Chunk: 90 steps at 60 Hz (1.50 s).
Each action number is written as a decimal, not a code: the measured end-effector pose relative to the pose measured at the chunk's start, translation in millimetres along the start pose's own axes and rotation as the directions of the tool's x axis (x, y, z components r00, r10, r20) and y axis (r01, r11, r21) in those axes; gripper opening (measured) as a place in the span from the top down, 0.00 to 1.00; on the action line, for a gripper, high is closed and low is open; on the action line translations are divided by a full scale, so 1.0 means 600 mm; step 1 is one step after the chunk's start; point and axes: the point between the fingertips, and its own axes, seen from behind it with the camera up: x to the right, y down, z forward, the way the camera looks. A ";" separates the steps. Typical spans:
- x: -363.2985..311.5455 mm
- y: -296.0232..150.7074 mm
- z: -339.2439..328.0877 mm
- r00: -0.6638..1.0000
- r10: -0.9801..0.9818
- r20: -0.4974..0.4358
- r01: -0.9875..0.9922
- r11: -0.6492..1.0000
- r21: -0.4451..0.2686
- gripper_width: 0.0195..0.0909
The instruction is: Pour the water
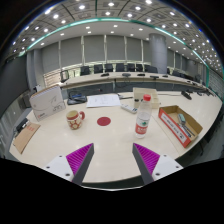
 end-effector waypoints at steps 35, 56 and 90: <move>0.241 -0.091 0.384 0.999 -0.018 -0.040 0.024 0.986 0.166 0.23; 0.238 -0.109 0.417 0.993 -0.104 -0.051 0.111 0.979 0.169 0.79; 0.021 -0.407 0.372 0.578 -0.702 -0.415 0.809 0.559 0.181 0.79</move>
